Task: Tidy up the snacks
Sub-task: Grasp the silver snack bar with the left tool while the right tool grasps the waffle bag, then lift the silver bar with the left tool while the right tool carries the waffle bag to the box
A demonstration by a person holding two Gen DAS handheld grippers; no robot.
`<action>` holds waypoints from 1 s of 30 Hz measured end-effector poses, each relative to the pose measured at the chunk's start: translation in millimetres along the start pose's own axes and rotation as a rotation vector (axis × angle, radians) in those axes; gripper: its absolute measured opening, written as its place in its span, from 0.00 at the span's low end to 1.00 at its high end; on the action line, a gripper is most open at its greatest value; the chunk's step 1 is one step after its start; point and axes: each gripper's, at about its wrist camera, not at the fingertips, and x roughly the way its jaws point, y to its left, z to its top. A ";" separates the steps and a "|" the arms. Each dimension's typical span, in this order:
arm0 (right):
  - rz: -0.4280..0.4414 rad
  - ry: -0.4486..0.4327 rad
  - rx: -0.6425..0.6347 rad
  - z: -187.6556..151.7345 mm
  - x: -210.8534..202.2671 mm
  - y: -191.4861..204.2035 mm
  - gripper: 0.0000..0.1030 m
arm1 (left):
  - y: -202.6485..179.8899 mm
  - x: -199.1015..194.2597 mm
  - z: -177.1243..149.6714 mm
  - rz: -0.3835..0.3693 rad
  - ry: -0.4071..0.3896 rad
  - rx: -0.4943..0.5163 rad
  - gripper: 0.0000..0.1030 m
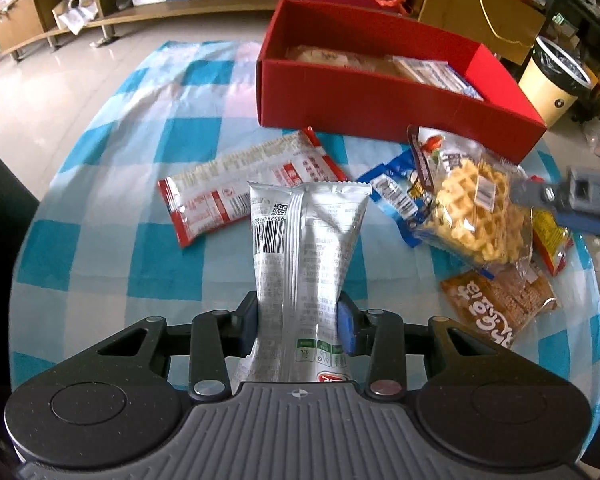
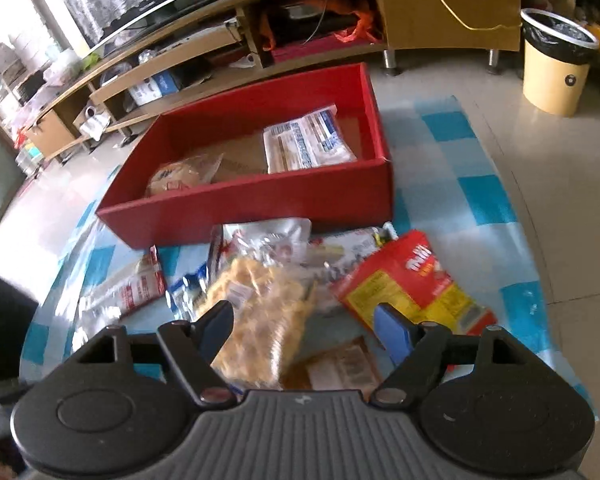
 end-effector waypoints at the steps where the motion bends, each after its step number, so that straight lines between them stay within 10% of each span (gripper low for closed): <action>1: -0.001 -0.002 0.012 1.7 3.3 3.2 0.74 | 0.2 1.5 -0.2 0.003 0.005 0.000 0.46; 13: -0.021 0.047 -0.108 0.7 53.6 50.0 0.80 | -11.8 8.2 -1.9 0.071 -0.014 0.084 0.47; 30: 0.064 0.018 -0.118 -7.7 13.5 15.5 0.55 | -23.4 12.8 -9.8 0.123 -0.022 0.148 0.52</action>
